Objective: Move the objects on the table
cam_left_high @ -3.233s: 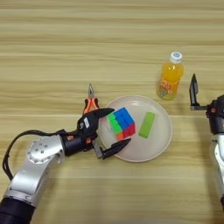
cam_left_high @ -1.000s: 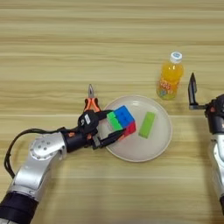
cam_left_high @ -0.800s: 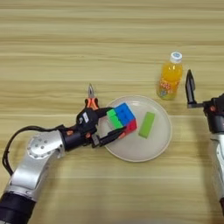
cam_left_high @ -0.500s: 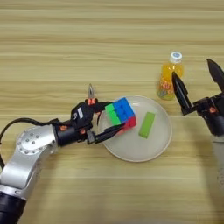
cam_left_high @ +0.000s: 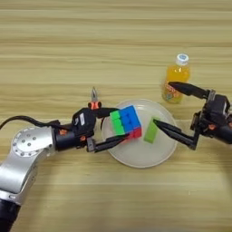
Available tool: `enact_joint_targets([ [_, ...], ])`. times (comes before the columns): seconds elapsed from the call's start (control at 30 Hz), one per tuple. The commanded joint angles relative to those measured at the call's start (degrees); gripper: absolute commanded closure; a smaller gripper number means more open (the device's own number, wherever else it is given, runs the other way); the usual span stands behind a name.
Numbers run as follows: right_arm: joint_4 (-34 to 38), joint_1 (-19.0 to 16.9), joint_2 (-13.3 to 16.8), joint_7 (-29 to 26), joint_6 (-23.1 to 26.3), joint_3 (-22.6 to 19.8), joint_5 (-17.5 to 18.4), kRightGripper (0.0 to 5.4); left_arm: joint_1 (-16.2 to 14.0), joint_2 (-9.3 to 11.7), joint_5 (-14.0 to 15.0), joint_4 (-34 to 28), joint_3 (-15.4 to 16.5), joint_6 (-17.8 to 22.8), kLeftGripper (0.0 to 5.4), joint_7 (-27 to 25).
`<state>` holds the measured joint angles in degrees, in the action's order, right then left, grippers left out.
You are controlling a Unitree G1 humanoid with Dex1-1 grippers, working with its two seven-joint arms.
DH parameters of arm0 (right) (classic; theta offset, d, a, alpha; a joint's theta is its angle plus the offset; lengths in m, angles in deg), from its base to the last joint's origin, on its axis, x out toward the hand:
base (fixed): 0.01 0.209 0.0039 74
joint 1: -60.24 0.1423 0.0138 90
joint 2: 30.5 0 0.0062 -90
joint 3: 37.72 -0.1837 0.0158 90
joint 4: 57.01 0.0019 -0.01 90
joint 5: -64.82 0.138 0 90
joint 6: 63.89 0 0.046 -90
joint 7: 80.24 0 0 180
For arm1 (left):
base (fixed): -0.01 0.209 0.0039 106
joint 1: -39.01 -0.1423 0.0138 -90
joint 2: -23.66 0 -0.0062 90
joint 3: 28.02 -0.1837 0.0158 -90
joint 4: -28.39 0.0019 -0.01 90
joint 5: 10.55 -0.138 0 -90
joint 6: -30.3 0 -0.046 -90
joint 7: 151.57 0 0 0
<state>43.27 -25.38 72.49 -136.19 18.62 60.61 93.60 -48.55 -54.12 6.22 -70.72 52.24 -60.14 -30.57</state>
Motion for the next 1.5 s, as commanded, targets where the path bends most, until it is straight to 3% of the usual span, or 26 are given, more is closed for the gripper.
enact_joint_targets([
  [0.03, -0.65, 3.31, 2.10, -4.44, 3.81, 2.81, -2.36, 0.00, -0.29, 1.32, 0.63, -2.53, -1.10, -0.74, 2.14, -2.00],
  [0.43, -2.61, 7.49, 4.31, -12.96, 8.92, 7.76, -7.32, 0.00, -0.22, 1.55, 0.34, -4.41, -2.07, -0.29, 2.14, -2.91],
  [1.33, -7.74, 11.81, 1.11, -15.51, 8.57, 10.56, -10.93, 0.00, 1.68, 0.56, -0.43, -3.33, -4.43, -1.38, 2.14, -3.01],
  [1.5, -7.68, 11.73, 0.99, -16.10, 8.65, 10.80, -11.12, 0.56, 1.98, 0.29, -0.59, -3.34, -4.73, -1.46, 2.14, -2.93],
])
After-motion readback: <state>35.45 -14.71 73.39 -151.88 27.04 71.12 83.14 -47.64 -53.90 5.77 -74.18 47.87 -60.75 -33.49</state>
